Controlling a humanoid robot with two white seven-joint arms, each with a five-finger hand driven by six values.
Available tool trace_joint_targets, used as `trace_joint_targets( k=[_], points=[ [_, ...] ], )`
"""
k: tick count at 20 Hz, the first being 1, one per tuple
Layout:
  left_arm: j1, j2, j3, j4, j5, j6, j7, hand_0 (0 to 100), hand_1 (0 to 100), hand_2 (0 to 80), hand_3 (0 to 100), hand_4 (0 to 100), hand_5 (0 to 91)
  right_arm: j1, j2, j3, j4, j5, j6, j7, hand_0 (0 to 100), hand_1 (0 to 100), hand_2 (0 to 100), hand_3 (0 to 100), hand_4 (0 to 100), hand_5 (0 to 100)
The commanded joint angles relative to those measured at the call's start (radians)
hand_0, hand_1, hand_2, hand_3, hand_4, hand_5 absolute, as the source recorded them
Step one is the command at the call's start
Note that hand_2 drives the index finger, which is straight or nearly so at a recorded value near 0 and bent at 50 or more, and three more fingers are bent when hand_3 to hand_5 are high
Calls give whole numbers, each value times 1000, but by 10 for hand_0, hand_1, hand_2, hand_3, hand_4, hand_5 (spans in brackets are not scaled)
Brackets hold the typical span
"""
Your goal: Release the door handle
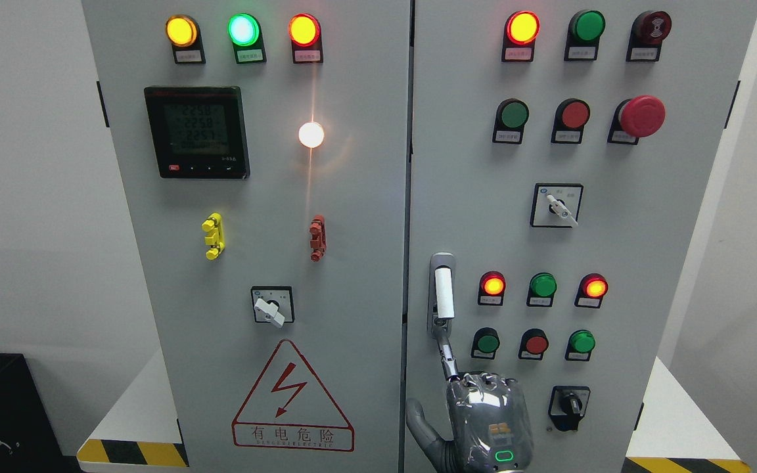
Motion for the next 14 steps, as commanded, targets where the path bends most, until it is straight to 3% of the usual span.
trace_joint_targets(
  k=[1,14],
  points=[
    [17,0,0,0,1,-1,0,120,556,0,0,0,0,0,0,-3,3,0,2,-3,430,262,78,1000,990,1000],
    [17,0,0,0,-1,-1,0,120,556,0,0,0,0,-2,0,-6,-3,0,4,-4,428,264,80,1000,992,1000]
  ],
)
